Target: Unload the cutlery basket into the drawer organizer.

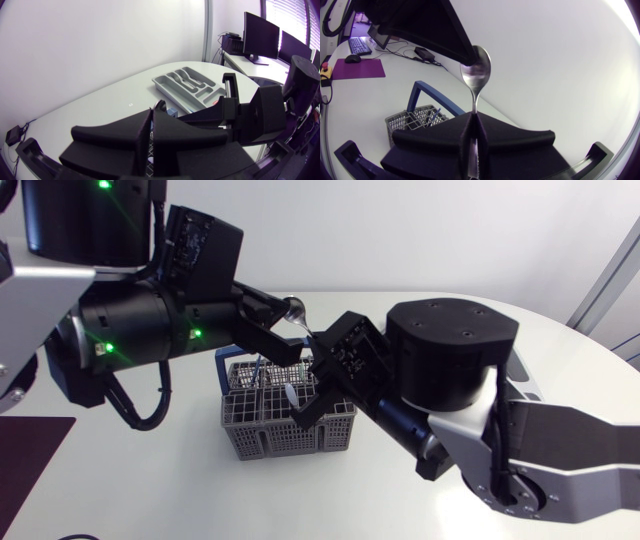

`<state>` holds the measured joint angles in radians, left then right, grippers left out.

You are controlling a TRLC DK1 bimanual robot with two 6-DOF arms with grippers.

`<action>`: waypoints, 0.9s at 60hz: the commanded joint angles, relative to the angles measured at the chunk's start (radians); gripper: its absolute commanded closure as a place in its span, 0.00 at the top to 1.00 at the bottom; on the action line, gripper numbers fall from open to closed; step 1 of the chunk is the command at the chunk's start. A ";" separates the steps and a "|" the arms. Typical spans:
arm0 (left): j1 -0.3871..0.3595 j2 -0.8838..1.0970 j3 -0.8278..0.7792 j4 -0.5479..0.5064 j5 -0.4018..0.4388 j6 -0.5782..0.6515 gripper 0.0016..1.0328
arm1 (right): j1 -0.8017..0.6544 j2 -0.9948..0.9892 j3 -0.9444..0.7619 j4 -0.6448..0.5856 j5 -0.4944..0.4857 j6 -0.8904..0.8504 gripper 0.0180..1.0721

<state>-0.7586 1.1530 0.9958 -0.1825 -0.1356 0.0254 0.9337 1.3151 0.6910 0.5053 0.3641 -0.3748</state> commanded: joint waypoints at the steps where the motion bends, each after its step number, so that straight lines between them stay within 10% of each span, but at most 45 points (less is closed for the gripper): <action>1: -0.008 -0.003 0.009 0.023 0.013 -0.022 0.10 | -0.004 0.004 0.001 0.004 -0.011 -0.006 0.06; 5: -0.007 -0.001 0.007 0.026 0.013 -0.024 0.12 | -0.004 0.003 -0.002 0.004 -0.014 -0.004 0.06; 26: 0.025 -0.009 0.043 0.037 0.013 -0.032 0.88 | 0.004 -0.019 -0.028 -0.022 -0.033 -0.001 0.06; 54: 0.260 -0.045 0.110 -0.031 0.146 0.074 0.95 | -0.337 -0.372 -0.102 -0.445 -0.537 -0.052 0.06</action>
<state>-0.5274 1.1095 1.0851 -0.1837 -0.0216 0.0628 0.6724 1.0126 0.6128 0.1223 -0.1024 -0.3908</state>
